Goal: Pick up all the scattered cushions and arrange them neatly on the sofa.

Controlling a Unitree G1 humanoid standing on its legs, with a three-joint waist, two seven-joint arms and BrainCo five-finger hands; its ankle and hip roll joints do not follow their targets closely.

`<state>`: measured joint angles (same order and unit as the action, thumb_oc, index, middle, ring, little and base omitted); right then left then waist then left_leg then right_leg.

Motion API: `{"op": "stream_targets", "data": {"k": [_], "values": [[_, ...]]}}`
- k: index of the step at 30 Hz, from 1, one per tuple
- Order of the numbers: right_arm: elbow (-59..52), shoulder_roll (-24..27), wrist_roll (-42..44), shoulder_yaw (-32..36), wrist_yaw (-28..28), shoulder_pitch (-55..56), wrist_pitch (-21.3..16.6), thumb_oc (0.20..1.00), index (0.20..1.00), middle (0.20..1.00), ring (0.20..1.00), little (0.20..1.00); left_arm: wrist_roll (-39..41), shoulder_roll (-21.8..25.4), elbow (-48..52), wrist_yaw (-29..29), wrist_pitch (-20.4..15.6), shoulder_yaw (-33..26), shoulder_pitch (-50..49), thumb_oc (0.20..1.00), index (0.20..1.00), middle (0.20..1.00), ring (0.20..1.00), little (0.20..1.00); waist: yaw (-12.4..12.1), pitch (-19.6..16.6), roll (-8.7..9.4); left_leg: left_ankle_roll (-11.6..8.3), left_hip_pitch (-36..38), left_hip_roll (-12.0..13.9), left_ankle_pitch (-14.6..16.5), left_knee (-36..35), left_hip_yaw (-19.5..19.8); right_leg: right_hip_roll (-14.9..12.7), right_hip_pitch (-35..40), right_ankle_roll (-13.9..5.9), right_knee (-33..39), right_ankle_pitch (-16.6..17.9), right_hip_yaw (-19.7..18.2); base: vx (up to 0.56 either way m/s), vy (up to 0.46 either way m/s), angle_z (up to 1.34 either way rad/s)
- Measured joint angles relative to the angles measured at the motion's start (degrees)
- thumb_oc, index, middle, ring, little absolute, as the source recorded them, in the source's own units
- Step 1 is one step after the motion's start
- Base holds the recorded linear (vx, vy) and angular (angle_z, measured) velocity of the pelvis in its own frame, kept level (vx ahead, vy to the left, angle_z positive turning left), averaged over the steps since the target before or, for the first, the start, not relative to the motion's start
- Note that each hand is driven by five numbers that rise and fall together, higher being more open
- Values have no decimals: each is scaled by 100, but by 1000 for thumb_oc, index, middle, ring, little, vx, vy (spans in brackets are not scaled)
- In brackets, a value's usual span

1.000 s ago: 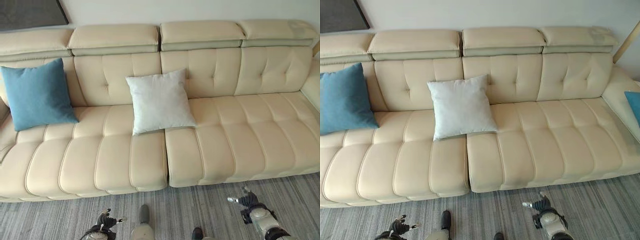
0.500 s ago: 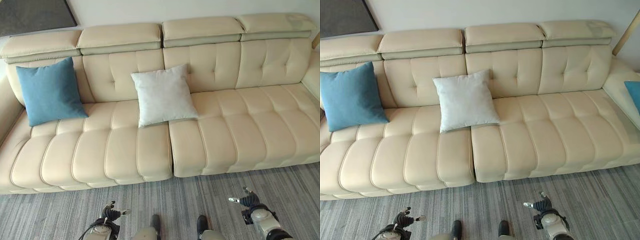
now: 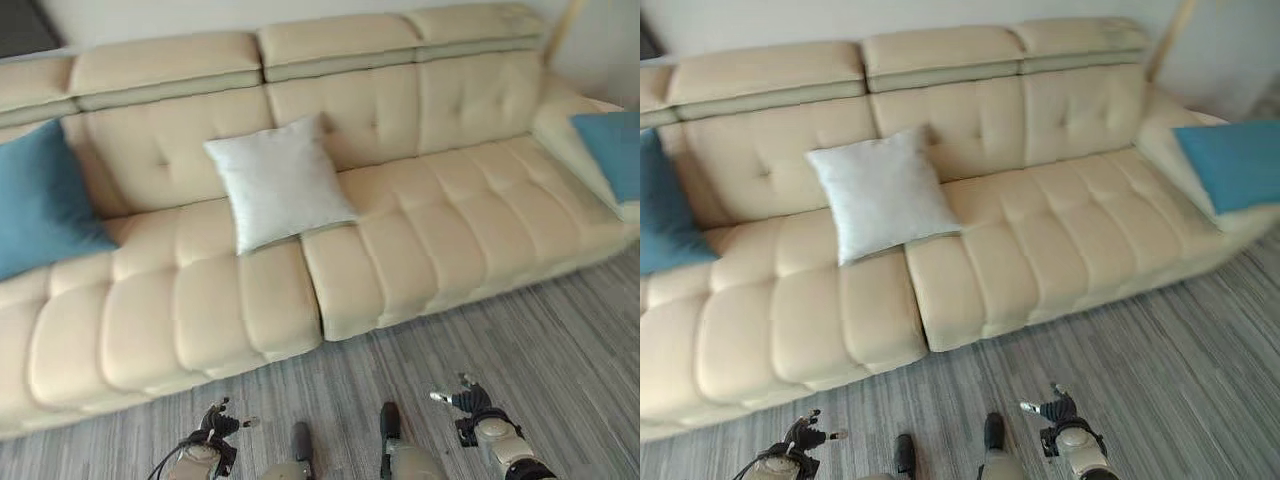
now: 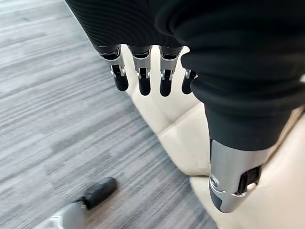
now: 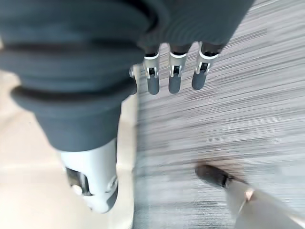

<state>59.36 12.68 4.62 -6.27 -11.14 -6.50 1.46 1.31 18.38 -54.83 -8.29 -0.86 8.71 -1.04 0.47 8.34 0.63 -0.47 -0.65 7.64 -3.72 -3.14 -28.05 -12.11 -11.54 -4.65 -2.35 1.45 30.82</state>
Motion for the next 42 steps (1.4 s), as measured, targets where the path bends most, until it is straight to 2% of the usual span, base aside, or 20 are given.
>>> {"op": "stream_targets", "data": {"k": [1,5,7,8,9,13,14,15,17,20,25,29,32,33,34,35,37,38,39,42], "values": [[-16,-2,1,5,-7,-28,-11,1000,1000,1000,1000,1000,8,50,-61,20,83,-35,-98,1000,1000,1000,1000,1000,0,-24,29,-85,133,90,-3,-9,-480,-349,-148,-122,-436,-60,639,63,-112,-209],[-17,297,3,43,-73,258,51,1000,1000,1000,1000,1000,32,161,-134,94,52,14,93,1000,1000,1000,1000,1000,212,-193,287,-363,501,98,263,41,-855,-917,32,-237,-443,229,1133,239,-266,-139],[-14,363,4,21,-79,343,50,1000,1000,1000,1000,1000,32,142,-144,120,49,26,204,1000,1000,1000,1000,1000,261,-177,256,-409,596,153,249,105,-832,-814,43,-125,-396,630,1075,361,-376,-69],[-3,773,74,43,-78,648,36,1000,1000,1000,1000,1000,32,-270,-202,165,24,141,472,1000,1000,1000,1000,1000,512,-273,-293,-538,618,670,272,423,-700,-365,16,278,-587,457,871,444,-482,-74],[141,848,126,138,-68,722,6,1000,1000,1000,1000,1000,32,-393,-195,169,33,265,658,1000,1000,1000,1000,1000,630,-251,-405,-695,655,866,155,817,-605,-206,3,359,-726,246,693,362,-397,-88],[9,762,282,169,-76,682,15,1000,1000,1000,1000,1000,37,-419,-141,193,13,293,540,1000,1000,1000,1000,1000,593,-277,-303,-787,460,1450,-300,2644,225,255,148,630,-736,-28,-142,363,-293,-130],[-38,774,283,52,-81,634,13,1000,1000,1000,1000,1000,116,-450,-104,202,0,291,524,1000,1000,1000,1000,1000,520,-298,-299,-952,341,1411,-514,3148,776,412,191,814,-629,-102,-437,298,-44,-144],[-126,780,278,0,-78,585,23,1000,1000,1000,1000,1000,256,-470,32,201,3,287,507,1000,1000,1000,1000,1000,581,-284,-203,-1067,59,1019,-196,3580,1456,508,235,965,-502,-45,-851,300,-39,-156],[-130,755,274,-50,-68,444,17,1000,1000,1000,1000,1000,257,-478,144,208,-47,279,538,1000,1000,1000,1000,1000,365,-221,-2,-863,-239,80,402,3603,2047,520,280,1006,-207,242,-1398,321,-22,-146],[-67,753,234,-135,-69,296,17,1000,1000,1000,1000,1000,260,-453,169,200,-101,253,625,1000,1000,1000,1000,1000,63,-96,68,-606,-910,-498,706,2596,2430,765,557,1062,201,269,-1951,313,1,-119],[101,882,210,-236,-111,215,14,1000,1000,1000,1000,1000,392,-436,-66,134,-89,255,594,1000,1000,1000,1000,1000,-218,-20,-267,-824,-1559,-457,36,396,2946,1176,829,1095,352,268,-2126,422,29,-73],[151,992,213,-194,-150,228,5,1000,1000,1000,1000,1000,482,-383,-304,82,-84,237,587,1000,1000,1000,1000,1000,-307,75,-379,-1048,-1776,-341,-120,-10,2884,1254,914,1036,289,84,-2399,704,150,-53],[249,1032,201,-103,-180,359,0,1000,1000,1000,1000,1000,479,-374,-452,54,-44,-80,327,1000,1000,1000,1000,1000,-438,21,-252,-707,-1678,-420,211,1442,2553,952,871,722,85,-174,-2935,559,170,-92],[317,1188,194,-103,-159,532,-7,1000,1000,1000,1000,1000,476,-457,-657,52,13,-107,242,1000,1000,1000,1000,1000,-480,-146,-474,-283,-1481,-362,704,1699,2606,969,925,412,-110,-464,-2864,369,110,-56],[433,1239,182,-74,-131,585,23,1000,1000,1000,1000,1000,474,-432,-681,51,-2,-102,207,1000,1000,1000,1000,1000,-462,-216,-608,-84,-1418,-340,626,1662,2575,916,587,224,-994,-916,-2825,609,199,-21],[541,1102,152,-82,-67,708,28,1000,1000,1000,1000,1000,454,-243,-587,49,-10,-124,162,1000,1000,1000,1000,1000,-379,-210,-317,-47,-1348,-558,629,1653,2477,592,-75,-177,-3002,-1333,-2874,236,92,15],[543,894,108,-47,11,933,37,1000,1000,1000,1000,1000,450,80,-486,49,13,-149,155,1000,1000,1000,1000,1000,-295,-216,144,407,-1136,-942,369,1356,2316,263,-534,-490,-4625,-1059,-3014,437,178,41],[549,866,104,-6,8,934,41,1000,1000,1000,1000,1000,449,116,-500,55,28,-154,121,1000,1000,1000,1000,1000,-284,-199,208,471,-1127,-975,316,1375,2268,228,-528,-514,-4665,-1087,-2995,632,194,38],[457,940,75,41,-6,865,8,1000,1000,1000,1000,1000,439,14,-618,65,53,-198,224,1000,1000,1000,1000,1000,-249,23,140,699,-1124,-1237,1133,2135,2265,174,-913,-658,-5479,-281,-3154,532,68,22],[295,908,89,41,21,603,7,1000,1000,1000,1000,1000,440,25,-602,52,97,24,428,1000,1000,1000,1000,1000,-214,229,-192,732,-903,-1221,922,1681,2528,-19,-1315,-160,-4584,-972,-2263,270,-24,12]]}}
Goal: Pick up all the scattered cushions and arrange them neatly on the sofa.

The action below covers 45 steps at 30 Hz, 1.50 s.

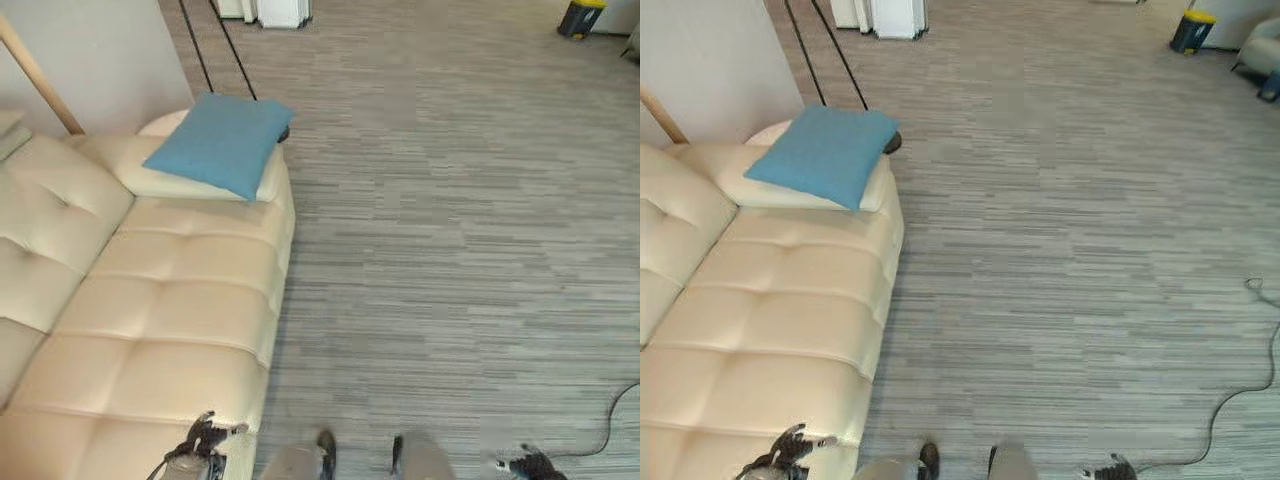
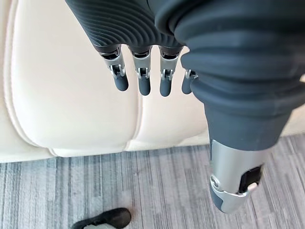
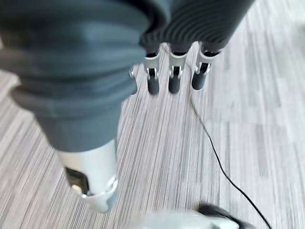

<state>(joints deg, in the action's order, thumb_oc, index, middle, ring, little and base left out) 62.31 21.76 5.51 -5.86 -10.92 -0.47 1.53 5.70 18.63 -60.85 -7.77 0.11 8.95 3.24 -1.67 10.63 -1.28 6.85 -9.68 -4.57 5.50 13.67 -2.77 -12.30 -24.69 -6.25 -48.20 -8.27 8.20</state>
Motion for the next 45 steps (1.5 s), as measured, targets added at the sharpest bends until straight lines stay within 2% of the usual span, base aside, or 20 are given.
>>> {"op": "stream_targets", "data": {"k": [3,7,9,13,14,17,18,19,20,21,23,26,28,31,36,37,39,41,44,45], "values": [[-83,-45,7,-7,4,-35,7,1000,1000,1000,1000,1000,7,15,203,5,-67,5,33,1000,1000,1000,1000,1000,108,45,21,-177,450,-159,-131,-608,-24,-149,133,-83,1634,58,421,459,-182,34],[-222,-83,5,42,-22,-320,-7,1000,1000,1000,1000,1000,10,-9,83,1,-88,-21,221,1000,1000,1000,1000,1000,255,202,193,-182,739,-316,-76,-978,40,-68,292,-428,5150,1202,609,584,-225,3],[-177,-104,-8,37,-16,-297,14,1000,1000,1000,1000,1000,3,-55,73,-2,-99,-24,241,1000,1000,1000,1000,1000,380,358,153,-218,1142,-310,93,-1092,196,-125,207,-427,5344,1642,521,536,-212,30],[14,-124,-93,144,-1,58,71,1000,1000,1000,1000,1000,-31,-166,15,1,-97,-2,73,1000,1000,1000,1000,1000,564,221,84,-376,1858,-108,511,-1282,609,-19,547,-305,4617,1666,418,642,-267,43],[11,-104,-98,157,14,127,64,1000,1000,1000,1000,1000,-32,-216,24,1,-108,-5,-2,1000,1000,1000,1000,1000,613,158,39,-462,1953,-9,567,-1295,684,63,605,-61,4601,1978,454,813,-404,61],[84,-43,-102,218,42,-69,83,1000,1000,1000,1000,1000,-30,-385,-13,88,-92,-25,-142,1000,1000,1000,1000,1000,647,123,-181,-944,1681,432,531,140,682,493,981,500,4272,1872,543,457,-281,7],[-13,-2,-99,194,50,-136,25,1000,1000,1000,1000,1000,-27,-393,2,101,-94,-21,-244,1000,1000,1000,1000,1000,547,49,-178,-1113,1402,496,285,951,686,608,1164,830,4190,1633,544,416,-307,-10],[-149,57,-99,208,56,-187,-3,1000,1000,1000,1000,1000,-21,-417,15,106,-100,-75,-263,1000,1000,1000,1000,1000,533,5,-234,-1324,1060,535,20,1763,698,737,1320,863,4203,1412,551,558,-404,-23],[-184,70,-97,200,49,-266,-13,1000,1000,1000,1000,1000,-12,-411,67,105,-97,-102,-246,1000,1000,1000,1000,1000,504,22,-175,-1581,535,556,-775,2921,728,806,1549,995,4281,1323,562,306,-208,-23],[-190,55,-93,176,44,-324,-27,1000,1000,1000,1000,1000,-10,-405,79,107,-96,-120,-237,1000,1000,1000,1000,1000,407,3,-117,-1672,262,555,-908,3346,720,825,1671,1070,4301,1233,516,611,-314,-19],[-210,-2,-81,116,20,-499,13,1000,1000,1000,1000,1000,0,-366,227,108,-94,-224,-242,1000,1000,1000,1000,1000,227,35,130,-1374,-423,589,-678,3752,305,801,2102,1260,4427,901,419,476,-152,-11],[-217,2,-45,-46,-15,-516,7,1000,1000,1000,1000,1000,13,-309,299,103,-108,-231,-194,1000,1000,1000,1000,1000,86,2,191,-1195,-970,610,-523,2918,48,880,2550,1117,4758,910,487,475,-17,-7],[-197,28,-37,-175,-30,-552,10,1000,1000,1000,1000,1000,14,-313,392,105,-116,-221,-257,1000,1000,1000,1000,1000,-23,13,141,-1157,-1092,547,-473,1272,-75,1023,2903,1036,5057,865,478,504,33,-10],[-92,97,-46,-382,-32,-595,11,1000,1000,1000,1000,1000,17,-311,384,100,-92,-250,-308,1000,1000,1000,1000,1000,-203,-39,-157,-1221,-899,537,-1046,-1638,-73,1330,3339,663,5297,587,517,469,17,-8],[-73,64,-104,-474,-59,-487,16,1000,1000,1000,1000,1000,16,-249,225,86,-83,-341,-554,1000,1000,1000,1000,1000,-441,-41,15,-924,-854,656,-1043,-1410,-1229,1241,4235,600,5287,-122,571,465,58,-6],[-68,2,-118,-458,-72,-395,21,1000,1000,1000,1000,1000,10,-194,204,88,-64,-413,-659,1000,1000,1000,1000,1000,-451,-136,177,-582,-733,598,-1275,-1330,-1447,1119,4453,404,5250,-312,610,701,129,10],[54,-117,-216,-471,-28,-344,48,1000,1000,1000,1000,1000,11,-186,206,88,-60,-539,-580,1000,1000,1000,1000,1000,-513,-222,404,-430,-711,459,-1368,-1144,-1504,926,4367,276,4739,-380,625,479,128,23],[34,-225,-221,-459,-12,-232,35,1000,1000,1000,1000,1000,11,-177,132,87,-55,-500,-504,1000,1000,1000,1000,1000,-546,-281,452,-25,-392,341,-1545,-1162,-1304,656,3743,-42,2708,-433,726,381,146,41],[-122,-295,-221,-434,35,-2,24,1000,1000,1000,1000,1000,11,-126,211,87,-83,-444,-376,1000,1000,1000,1000,1000,-395,-327,569,-25,29,-114,-1284,-1243,-802,150,2725,-420,129,76,467,373,84,99],[-51,-306,-220,-431,43,22,19,1000,1000,1000,1000,1000,13,-122,250,80,-91,-411,-290,1000,1000,1000,1000,1000,-412,-292,584,188,153,-204,-1145,-1229,-605,155,2375,-473,-288,106,230,373,20,131]]}}
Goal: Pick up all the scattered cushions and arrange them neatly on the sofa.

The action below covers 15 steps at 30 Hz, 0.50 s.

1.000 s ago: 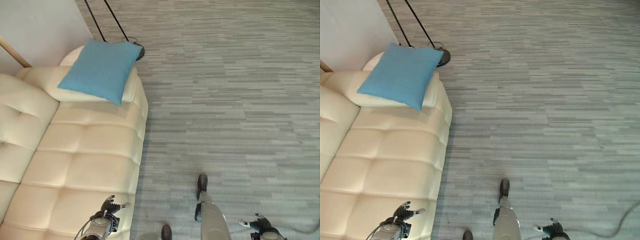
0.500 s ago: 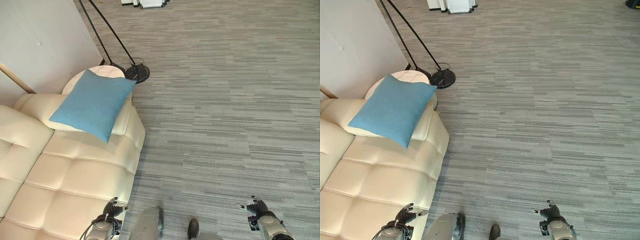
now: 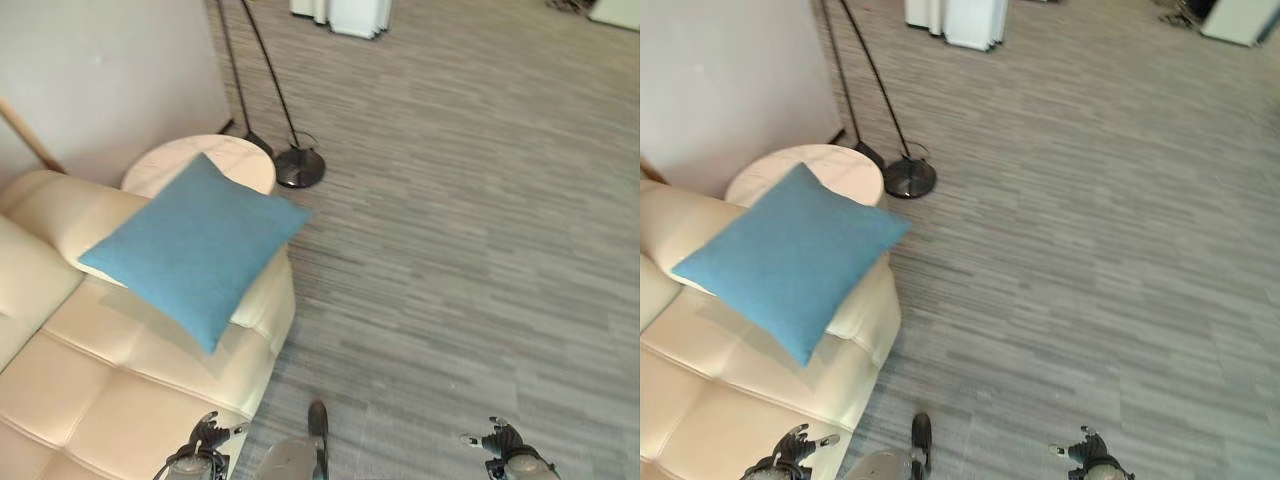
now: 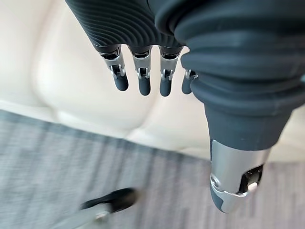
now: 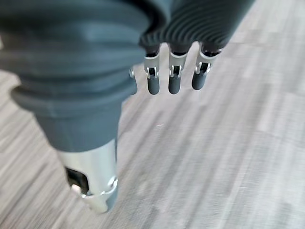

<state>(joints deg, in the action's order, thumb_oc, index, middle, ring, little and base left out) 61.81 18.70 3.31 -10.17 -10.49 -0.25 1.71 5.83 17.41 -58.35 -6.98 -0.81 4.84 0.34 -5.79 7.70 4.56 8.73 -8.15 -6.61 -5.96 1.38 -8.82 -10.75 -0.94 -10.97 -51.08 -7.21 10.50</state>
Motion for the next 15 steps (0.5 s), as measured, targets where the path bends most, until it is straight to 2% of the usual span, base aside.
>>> {"op": "stream_targets", "data": {"k": [1,2,3,4,5,6,8,10,11,12,13,15], "values": [[13,-8,3,-4,3,-103,7,1000,1000,1000,1000,1000,2,11,-27,-6,40,37,91,1000,1000,1000,1000,1000,108,40,-121,26,146,-48,-38,-37,362,185,-409,296,-313,-251,-286,230,-17,110],[7,-7,3,-4,6,-50,1,1000,1000,1000,1000,1000,2,16,0,-6,30,95,110,1000,1000,1000,1000,1000,166,28,-215,-45,239,-56,-85,-128,489,218,-613,274,-278,-360,-337,506,-68,140],[7,-21,5,-10,14,-127,2,1000,1000,1000,1000,1000,2,64,60,-17,28,175,107,1000,1000,1000,1000,1000,135,75,-297,-52,453,-98,16,-190,750,222,-972,231,48,-477,-421,399,-63,85],[5,-16,8,-6,22,-118,-7,1000,1000,1000,1000,1000,5,45,89,-29,35,199,130,1000,1000,1000,1000,1000,149,102,-350,23,495,-102,105,-172,890,206,-1166,315,289,-528,-424,468,-157,108],[6,21,9,-14,29,-135,-10,1000,1000,1000,1000,1000,29,8,126,-47,41,219,199,1000,1000,1000,1000,1000,268,147,-534,34,538,-42,118,-135,1196,263,-1171,487,1308,-563,-389,194,-104,108],[-24,25,10,-7,37,-173,-9,1000,1000,1000,1000,1000,30,16,156,-37,33,250,224,1000,1000,1000,1000,1000,287,184,-560,-24,617,-95,117,-138,1415,273,-1260,462,1680,-533,-412,338,-189,161],[55,0,15,-11,68,-122,-11,1000,1000,1000,1000,1000,32,45,144,-46,18,298,338,1000,1000,1000,1000,1000,415,231,-478,-97,750,-192,200,-175,1964,314,-1295,306,3577,-54,-897,388,-245,136],[57,-9,20,-2,67,-96,-9,1000,1000,1000,1000,1000,32,56,132,-46,22,403,397,1000,1000,1000,1000,1000,441,238,-398,-123,798,-251,277,-137,2319,328,-1236,166,4817,420,-1134,306,-200,104],[77,-52,23,35,68,-115,3,1000,1000,1000,1000,1000,32,51,147,-43,12,413,460,1000,1000,1000,1000,1000,461,283,-317,-150,877,-273,331,-125,2578,295,-1274,179,5445,742,-1169,501,-361,109],[74,-81,23,76,66,-115,-3,1000,1000,1000,1000,1000,32,45,144,-38,9,417,467,1000,1000,1000,1000,1000,514,316,-256,-151,896,-279,370,-117,2680,270,-1274,205,5622,903,-1176,543,-411,134],[56,-133,18,196,64,-102,-3,1000,1000,1000,1000,1000,32,-36,136,-38,8,425,456,1000,1000,1000,1000,1000,615,368,-239,-258,903,-302,551,64,3121,196,-1287,133,5625,1096,-1155,419,-329,127],[79,-192,14,204,85,52,23,1000,1000,1000,1000,1000,33,-136,156,-17,-5,421,425,1000,1000,1000,1000,1000,725,383,-215,-363,1112,-252,685,90,3695,120,-923,141,5620,1253,-1033,302,-252,150]]}}
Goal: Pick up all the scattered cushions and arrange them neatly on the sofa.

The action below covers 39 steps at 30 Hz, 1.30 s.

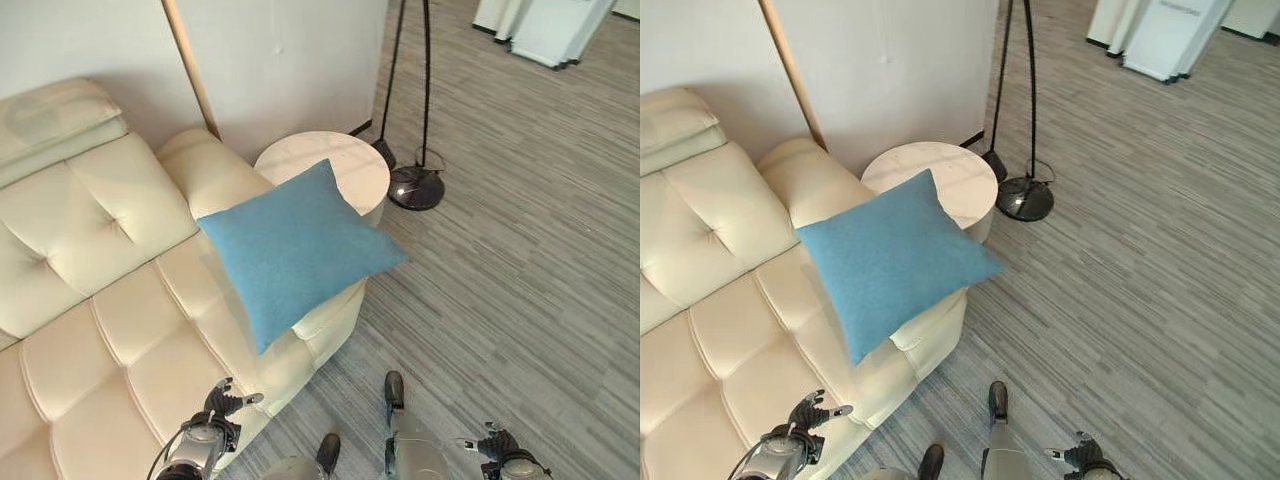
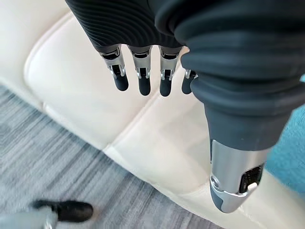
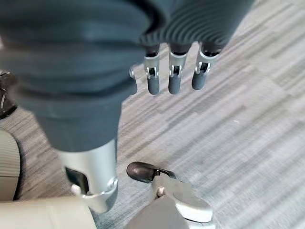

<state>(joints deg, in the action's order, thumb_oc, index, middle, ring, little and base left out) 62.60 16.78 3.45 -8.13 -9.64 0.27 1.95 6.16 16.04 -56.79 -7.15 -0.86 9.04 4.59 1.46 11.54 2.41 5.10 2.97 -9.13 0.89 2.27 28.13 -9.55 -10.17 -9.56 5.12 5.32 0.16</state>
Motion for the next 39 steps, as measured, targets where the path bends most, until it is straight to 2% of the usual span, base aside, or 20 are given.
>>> {"op": "stream_targets", "data": {"k": [1,2,3,5,7,9,10,12,15,17,19,21,24,26,27,31,32,34,36,39], "values": [[4,-28,-2,-1,13,48,2,1000,1000,1000,1000,1000,0,-2,-12,11,1,-2,-40,1000,1000,1000,1000,1000,-9,8,74,-48,153,6,35,-87,133,-58,219,-12,0,9,-3,456,-395,111],[5,-18,-5,-1,28,56,-7,1000,1000,1000,1000,1000,3,-8,-41,9,3,-8,-135,1000,1000,1000,1000,1000,-39,-33,200,-200,327,61,162,-133,207,-78,411,112,-17,443,61,556,-527,63],[-9,48,-7,1,33,-47,-12,1000,1000,1000,1000,1000,2,-64,-70,19,5,-21,-267,1000,1000,1000,1000,1000,-27,-125,60,-304,340,295,403,-126,200,50,434,236,-37,664,357,427,-408,47],[7,200,-15,-19,59,-294,-16,1000,1000,1000,1000,1000,27,-207,-131,17,-20,-59,-325,1000,1000,1000,1000,1000,3,-114,-210,-602,277,732,588,130,-308,348,544,566,-87,652,657,253,-268,39],[-41,258,-16,-14,97,-536,-30,1000,1000,1000,1000,1000,182,-255,-166,20,-23,-60,-428,1000,1000,1000,1000,1000,-71,-137,-274,-785,47,727,498,785,-718,460,697,720,-100,495,759,253,-348,25],[-137,274,-5,-12,103,-700,-28,1000,1000,1000,1000,1000,189,-261,-182,21,-27,-82,-424,1000,1000,1000,1000,1000,-142,-119,-164,-952,-472,632,429,1904,-1047,518,837,901,-59,280,827,223,-418,29],[-250,272,-4,-20,102,-633,-40,1000,1000,1000,1000,1000,216,-262,-172,18,-25,-206,-339,1000,1000,1000,1000,1000,-210,-47,-20,-1341,-996,734,127,2736,-1846,531,945,1048,-45,223,964,89,-210,43],[-255,201,2,-41,86,-589,-32,1000,1000,1000,1000,1000,297,-186,-40,15,0,-268,-284,1000,1000,1000,1000,1000,-243,-82,216,-1185,-1493,1125,-157,3468,-2986,526,1040,1315,-38,76,1313,149,-151,71],[-231,205,10,-36,59,-531,-21,1000,1000,1000,1000,1000,303,-164,218,20,0,-255,-257,1000,1000,1000,1000,1000,-258,-56,280,-1076,-1577,1285,-14,3106,-3489,556,1084,1415,-39,-50,1623,283,-54,72],[-229,232,12,-43,35,-525,-24,1000,1000,1000,1000,1000,300,-177,296,21,1,-249,-202,1000,1000,1000,1000,1000,-214,-48,224,-1015,-1460,1258,24,1672,-3836,565,1145,1166,-39,-86,1867,178,36,62],[-210,266,7,-46,25,-567,-25,1000,1000,1000,1000,1000,299,-157,403,20,6,-246,-212,1000,1000,1000,1000,1000,-281,-14,-9,-1143,-1339,1389,-268,365,-3845,752,1300,1123,-2,-170,2071,203,48,38],[-203,285,6,-82,-12,-558,-21,1000,1000,1000,1000,1000,301,-134,405,10,14,-240,-220,1000,1000,1000,1000,1000,-297,-4,-137,-1256,-1278,1570,-592,-321,-3866,895,1474,1137,0,-289,2216,254,76,17],[-258,292,-2,-214,-32,-552,-35,1000,1000,1000,1000,1000,352,-97,372,-18,16,-246,-226,1000,1000,1000,1000,1000,-325,-86,-224,-1117,-904,1557,-777,-472,-3914,943,1600,1065,-2,-365,2284,226,152,17],[-252,325,-6,-196,-34,-382,-32,1000,1000,1000,1000,1000,392,-107,365,-17,12,-242,-251,1000,1000,1000,1000,1000,-331,-237,-343,-816,-606,1495,-869,-607,-3966,958,1596,900,-147,-464,2339,143,164,26],[-227,295,-7,-196,-27,-330,-25,1000,1000,1000,1000,1000,392,-86,253,-23,20,-248,-227,1000,1000,1000,1000,1000,-332,-206,-278,-592,-484,1375,-809,-723,-3969,758,1477,750,-628,-638,2349,66,107,11],[-211,243,-9,-197,-20,-182,-18,1000,1000,1000,1000,1000,392,0,230,-29,37,-242,-305,1000,1000,1000,1000,1000,-268,-300,-128,-378,-435,1197,-756,-682,-3926,367,1024,579,-1793,-987,1968,63,85,24],[-222,196,-8,-198,-14,-108,-22,1000,1000,1000,1000,1000,393,163,-27,-69,39,-249,-165,1000,1000,1000,1000,1000,-144,-293,-98,-236,-365,1087,-716,-683,-3678,74,280,189,-3105,-1360,1380,151,7,58],[-159,117,-2,-167,-24,-59,-25,1000,1000,1000,1000,1000,399,357,-91,-127,10,-272,-100,1000,1000,1000,1000,1000,-156,-301,15,-297,-325,953,-601,-687,-3621,1,56,118,-2912,-1399,985,169,-39,43],[-3,11,8,-90,-37,-122,-23,1000,1000,1000,1000,1000,402,505,-349,-194,16,-291,19,1000,1000,1000,1000,1000,-149,-310,153,-263,-312,844,-611,-687,-3542,53,144,34,-1871,-1319,694,118,-52,28],[24,9,126,157,-160,-167,-21,1000,1000,1000,1000,1000,537,597,-514,-197,9,-348,47,1000,1000,1000,1000,1000,-59,-331,213,-327,-282,714,-533,-727,-3403,126,343,79,-705,-595,414,121,-65,31]]}}
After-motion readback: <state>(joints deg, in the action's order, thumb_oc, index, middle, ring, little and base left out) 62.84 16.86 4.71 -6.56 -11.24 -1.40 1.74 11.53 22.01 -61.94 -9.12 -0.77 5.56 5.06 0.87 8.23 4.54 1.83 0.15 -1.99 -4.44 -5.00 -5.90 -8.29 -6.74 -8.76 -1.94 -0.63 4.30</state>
